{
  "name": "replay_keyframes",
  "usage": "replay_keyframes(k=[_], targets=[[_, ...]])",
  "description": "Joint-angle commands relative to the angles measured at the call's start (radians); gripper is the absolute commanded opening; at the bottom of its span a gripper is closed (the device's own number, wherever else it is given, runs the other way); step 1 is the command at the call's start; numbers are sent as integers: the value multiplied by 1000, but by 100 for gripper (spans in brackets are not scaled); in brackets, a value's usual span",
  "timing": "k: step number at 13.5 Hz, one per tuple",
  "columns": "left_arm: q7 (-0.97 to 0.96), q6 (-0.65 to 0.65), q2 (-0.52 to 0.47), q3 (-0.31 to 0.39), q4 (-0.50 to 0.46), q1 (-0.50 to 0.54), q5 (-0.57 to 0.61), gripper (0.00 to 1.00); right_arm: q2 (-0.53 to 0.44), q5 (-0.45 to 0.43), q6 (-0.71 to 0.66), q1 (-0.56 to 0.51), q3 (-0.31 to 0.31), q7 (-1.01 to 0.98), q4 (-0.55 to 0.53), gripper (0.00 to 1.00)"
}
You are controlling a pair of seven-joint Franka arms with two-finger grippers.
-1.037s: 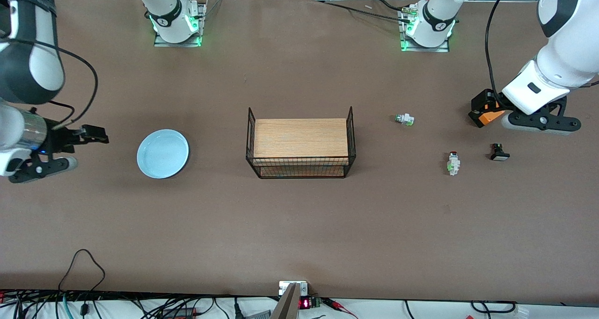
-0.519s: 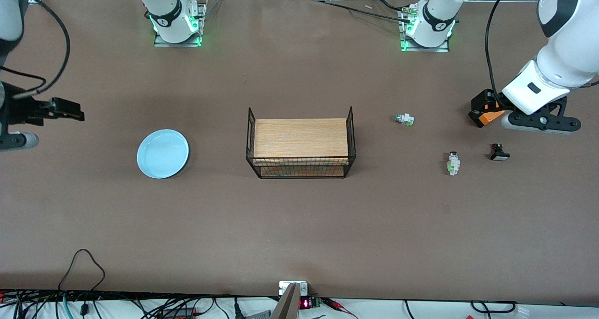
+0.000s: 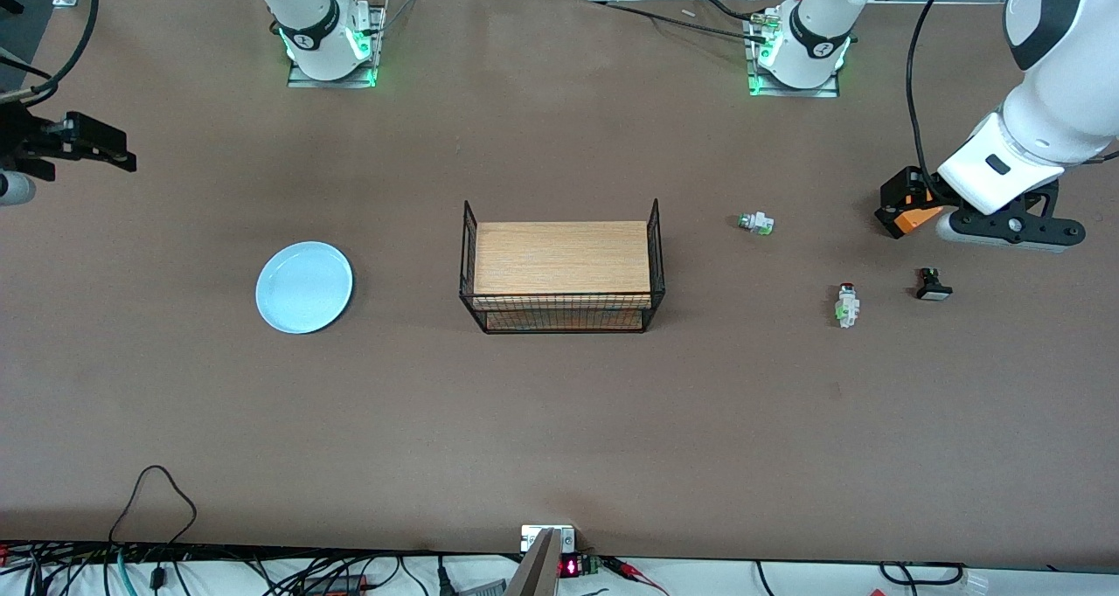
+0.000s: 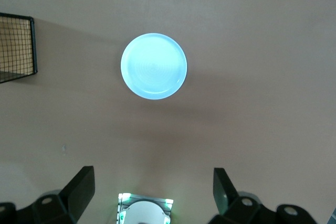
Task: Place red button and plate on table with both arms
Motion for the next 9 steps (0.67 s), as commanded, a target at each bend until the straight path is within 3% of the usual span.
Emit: replay_keyframes(k=[1,5,9], targets=[[16,0,-9,4,-7,2,-21,100,-107,3,35,16,34,17,-110,100],[16,0,-9,5,-7,3,-21,100,-195,-11,72,10,61,17,-234,100],[16,0,-6,5,-7,3,-23,100,-160,-9,49,5,61,11,-204,100]])
